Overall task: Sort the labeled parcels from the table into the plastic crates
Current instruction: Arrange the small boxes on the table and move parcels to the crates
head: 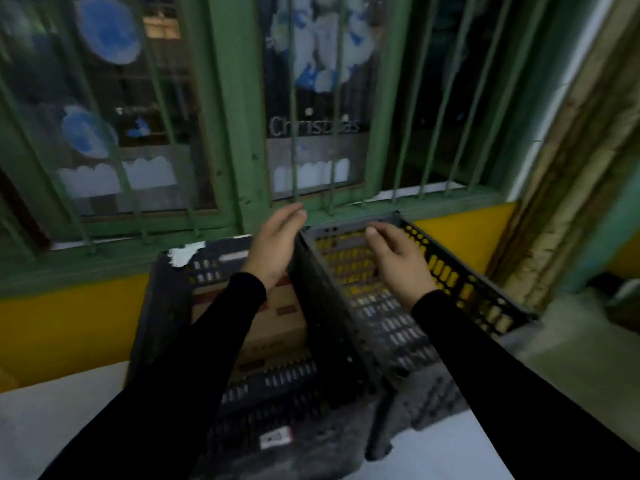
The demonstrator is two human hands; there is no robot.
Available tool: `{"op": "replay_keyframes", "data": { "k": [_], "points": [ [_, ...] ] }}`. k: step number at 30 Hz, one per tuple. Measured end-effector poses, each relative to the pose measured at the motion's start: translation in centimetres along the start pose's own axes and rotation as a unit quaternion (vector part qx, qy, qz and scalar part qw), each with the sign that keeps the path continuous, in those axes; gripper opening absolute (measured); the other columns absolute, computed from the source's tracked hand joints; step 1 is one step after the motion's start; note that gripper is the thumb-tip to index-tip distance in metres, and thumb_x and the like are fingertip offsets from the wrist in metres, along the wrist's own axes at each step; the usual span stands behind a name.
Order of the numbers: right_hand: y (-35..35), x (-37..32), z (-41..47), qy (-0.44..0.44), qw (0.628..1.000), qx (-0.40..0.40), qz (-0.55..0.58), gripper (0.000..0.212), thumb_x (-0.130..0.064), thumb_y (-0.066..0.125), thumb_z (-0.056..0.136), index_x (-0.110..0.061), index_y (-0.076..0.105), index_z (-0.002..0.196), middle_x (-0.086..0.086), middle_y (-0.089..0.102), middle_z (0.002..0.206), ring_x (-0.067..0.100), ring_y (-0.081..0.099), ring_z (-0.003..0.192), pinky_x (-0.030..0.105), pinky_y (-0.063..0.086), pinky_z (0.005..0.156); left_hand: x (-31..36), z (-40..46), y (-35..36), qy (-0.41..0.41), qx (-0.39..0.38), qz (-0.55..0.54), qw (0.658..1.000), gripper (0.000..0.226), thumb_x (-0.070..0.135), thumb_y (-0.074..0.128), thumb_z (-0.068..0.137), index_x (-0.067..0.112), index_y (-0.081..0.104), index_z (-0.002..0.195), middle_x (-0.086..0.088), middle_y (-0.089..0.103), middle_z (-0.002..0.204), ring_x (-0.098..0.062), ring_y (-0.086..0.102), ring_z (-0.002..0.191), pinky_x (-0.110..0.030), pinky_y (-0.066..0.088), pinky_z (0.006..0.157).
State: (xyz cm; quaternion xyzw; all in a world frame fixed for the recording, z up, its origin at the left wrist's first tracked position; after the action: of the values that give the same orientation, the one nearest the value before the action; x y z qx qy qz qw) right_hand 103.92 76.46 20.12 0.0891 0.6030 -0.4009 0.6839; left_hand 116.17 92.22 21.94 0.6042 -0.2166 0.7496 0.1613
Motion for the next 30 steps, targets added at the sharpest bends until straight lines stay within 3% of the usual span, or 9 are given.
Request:
{"op": "replay_keyframes", "data": {
  "k": [4,7,10,14,19,25,30],
  "points": [
    [-10.1,1.3,-3.6,-0.004,0.996,0.063,0.057,0.032,-0.058,0.052,0.092,-0.038,0.061,0.114,-0.005,0.063,0.123,0.016,0.059,0.117,0.045,0.048,0.103,3.9,-2.6,9.0,0.030,-0.055,-0.060,0.996,0.035,0.032,0.044,0.103,0.019,0.054,0.133,-0.002,0.062,0.128,-0.013,0.058,0.118,-0.025,0.041,0.096],
    [-19.3,3.2,-7.0,-0.005,0.989,0.121,0.081,0.032,-0.067,0.052,0.082,-0.046,0.061,0.105,-0.013,0.065,0.118,0.013,0.062,0.114,0.043,0.049,0.103,7.0,-5.5,17.4,0.061,-0.100,-0.090,0.989,0.030,0.033,0.040,0.105,0.022,0.056,0.128,-0.002,0.064,0.126,-0.012,0.059,0.117,-0.024,0.042,0.094],
    [-29.3,5.7,-11.1,-0.009,0.980,0.171,0.103,0.016,-0.047,0.052,0.097,-0.038,0.062,0.107,-0.012,0.065,0.105,0.010,0.063,0.104,0.036,0.051,0.094,9.4,-8.7,27.0,0.075,-0.139,-0.122,0.980,0.030,0.032,0.037,0.106,0.021,0.057,0.125,-0.005,0.063,0.127,-0.014,0.060,0.118,-0.030,0.043,0.102],
    [-43.0,9.8,-17.6,0.012,0.957,0.272,0.100,0.010,-0.043,0.052,0.099,-0.039,0.062,0.101,-0.011,0.066,0.109,0.016,0.064,0.110,0.033,0.051,0.095,11.5,-13.9,41.4,0.073,-0.212,-0.150,0.963,0.036,0.032,0.039,0.105,0.014,0.056,0.132,-0.006,0.065,0.124,-0.018,0.061,0.117,-0.033,0.044,0.102],
    [-58.4,14.3,-27.4,0.048,0.910,0.398,0.105,0.028,-0.033,0.047,0.103,-0.018,0.058,0.124,-0.002,0.065,0.114,0.016,0.065,0.106,0.032,0.052,0.093,14.1,-21.1,58.9,0.061,-0.328,-0.170,0.927,0.032,0.030,0.038,0.105,0.018,0.057,0.128,-0.007,0.066,0.122,-0.016,0.062,0.115,-0.033,0.045,0.105],
    [-70.7,18.7,-36.5,0.096,0.843,0.518,0.108,0.031,-0.036,0.046,0.103,-0.019,0.056,0.127,0.001,0.063,0.122,0.017,0.065,0.108,0.033,0.052,0.093,15.6,-26.4,75.2,0.051,-0.437,-0.190,0.878,0.032,0.031,0.037,0.105,0.017,0.056,0.127,-0.008,0.064,0.123,-0.013,0.063,0.112,-0.022,0.048,0.089],
    [-80.1,22.2,-39.8,0.114,0.807,0.574,0.079,0.037,-0.040,0.047,0.102,-0.017,0.056,0.131,0.005,0.064,0.124,0.019,0.065,0.109,0.032,0.052,0.089,16.7,-29.1,87.6,0.049,-0.486,-0.217,0.845,0.032,0.031,0.037,0.106,0.018,0.056,0.127,-0.005,0.065,0.120,-0.017,0.062,0.114,-0.033,0.047,0.100]
  ]
}}
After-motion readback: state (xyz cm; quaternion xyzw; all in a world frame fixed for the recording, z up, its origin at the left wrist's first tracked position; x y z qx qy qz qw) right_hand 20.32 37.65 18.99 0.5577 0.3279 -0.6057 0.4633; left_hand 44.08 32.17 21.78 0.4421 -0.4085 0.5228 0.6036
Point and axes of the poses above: each hand's wrist, its own z-axis towards the middle knuckle, its own y-axis out of the palm, x = y × z, the point moved 2 cm from there along z, towards the middle knuckle
